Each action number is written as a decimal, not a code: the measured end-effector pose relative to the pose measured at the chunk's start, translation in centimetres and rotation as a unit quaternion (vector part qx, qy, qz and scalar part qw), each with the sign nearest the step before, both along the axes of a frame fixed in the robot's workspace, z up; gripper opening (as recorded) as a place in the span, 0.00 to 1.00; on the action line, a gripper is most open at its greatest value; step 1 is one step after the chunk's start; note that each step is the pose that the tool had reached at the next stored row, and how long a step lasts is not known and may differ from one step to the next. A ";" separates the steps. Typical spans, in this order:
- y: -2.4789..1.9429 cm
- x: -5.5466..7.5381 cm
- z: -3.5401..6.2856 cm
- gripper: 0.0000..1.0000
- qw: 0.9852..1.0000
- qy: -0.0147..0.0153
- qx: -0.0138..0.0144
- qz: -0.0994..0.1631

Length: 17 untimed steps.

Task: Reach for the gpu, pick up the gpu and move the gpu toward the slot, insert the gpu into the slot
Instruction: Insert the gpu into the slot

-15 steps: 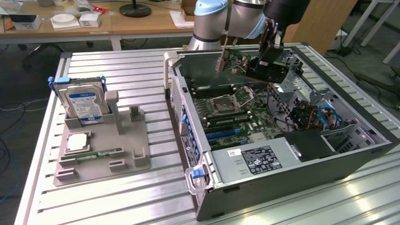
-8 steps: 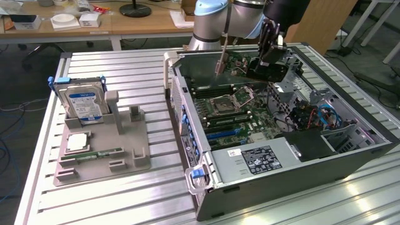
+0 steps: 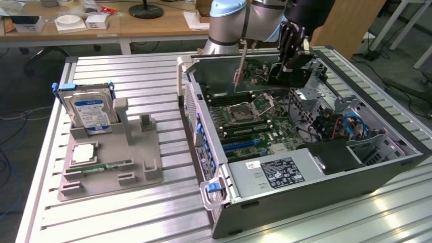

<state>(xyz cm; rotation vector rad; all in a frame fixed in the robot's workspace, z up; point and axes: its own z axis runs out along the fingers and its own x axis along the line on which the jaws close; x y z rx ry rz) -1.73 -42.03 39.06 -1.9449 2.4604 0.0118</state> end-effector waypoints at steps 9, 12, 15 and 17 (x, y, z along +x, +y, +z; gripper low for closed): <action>0.00 -0.1 -1.19 0.26 0.999 -0.012 0.002 0.047; -0.02 -0.1 -1.71 0.26 0.998 -0.010 0.002 0.065; -0.02 -0.1 -2.11 0.26 0.996 -0.010 0.002 0.089; -0.04 -0.1 -2.36 0.26 0.996 -0.010 0.002 0.090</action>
